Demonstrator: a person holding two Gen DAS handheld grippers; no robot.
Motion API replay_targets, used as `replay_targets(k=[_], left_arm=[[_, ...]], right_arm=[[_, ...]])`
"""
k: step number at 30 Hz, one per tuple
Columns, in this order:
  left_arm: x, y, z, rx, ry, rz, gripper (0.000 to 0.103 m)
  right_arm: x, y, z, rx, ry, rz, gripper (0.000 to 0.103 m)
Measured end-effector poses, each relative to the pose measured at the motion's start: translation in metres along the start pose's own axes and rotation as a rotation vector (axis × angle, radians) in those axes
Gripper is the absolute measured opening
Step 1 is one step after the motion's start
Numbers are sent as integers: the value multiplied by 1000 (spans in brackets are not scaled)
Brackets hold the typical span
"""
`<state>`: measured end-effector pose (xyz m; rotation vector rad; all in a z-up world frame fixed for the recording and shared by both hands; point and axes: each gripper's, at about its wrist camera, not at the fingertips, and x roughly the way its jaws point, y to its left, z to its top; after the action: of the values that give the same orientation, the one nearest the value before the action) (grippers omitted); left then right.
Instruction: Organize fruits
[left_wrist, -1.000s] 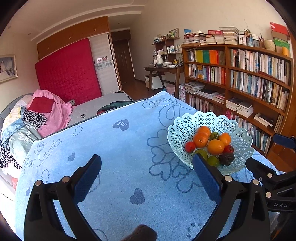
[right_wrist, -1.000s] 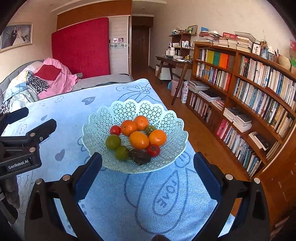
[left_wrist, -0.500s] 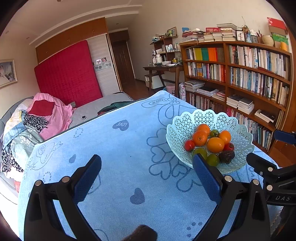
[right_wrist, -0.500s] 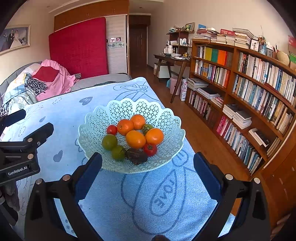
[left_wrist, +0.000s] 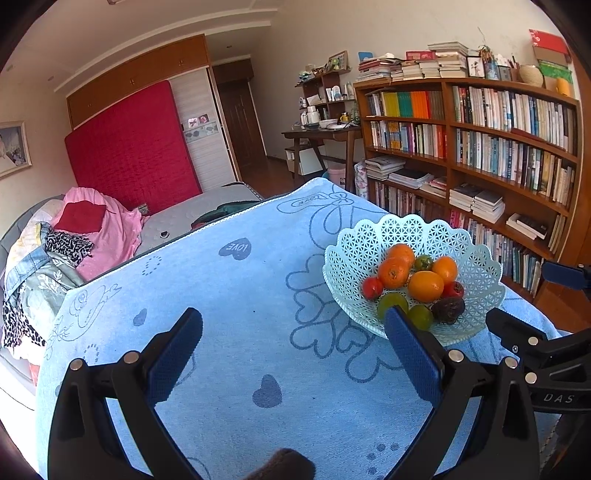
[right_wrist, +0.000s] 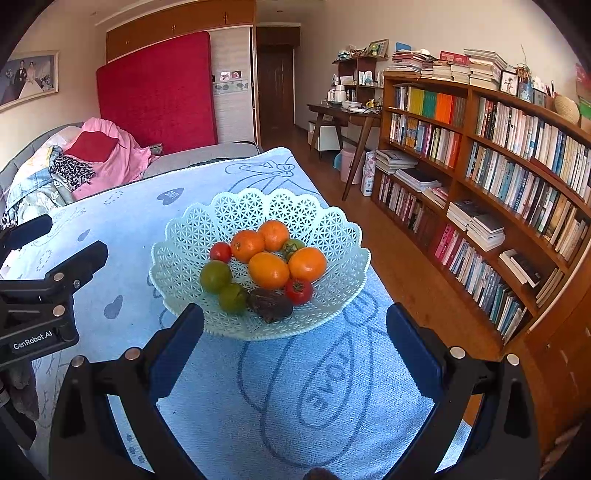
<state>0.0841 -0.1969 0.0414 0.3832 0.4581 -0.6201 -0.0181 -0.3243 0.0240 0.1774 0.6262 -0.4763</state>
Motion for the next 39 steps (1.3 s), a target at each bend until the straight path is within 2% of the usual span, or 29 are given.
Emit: replay_targets(k=[25, 32, 35, 39], left_arm=[[10, -7, 0, 9, 29, -11, 98], [8, -8, 0, 14, 1, 2, 98], [8, -5, -2, 12, 19, 8, 98], [8, 19, -11, -68, 86, 14, 98]], right_arm=[[11, -3, -9, 14, 29, 15, 100], [12, -6, -9, 31, 36, 12, 100], [12, -4, -8, 45, 51, 39, 100], [9, 10, -8, 32, 63, 99, 100]])
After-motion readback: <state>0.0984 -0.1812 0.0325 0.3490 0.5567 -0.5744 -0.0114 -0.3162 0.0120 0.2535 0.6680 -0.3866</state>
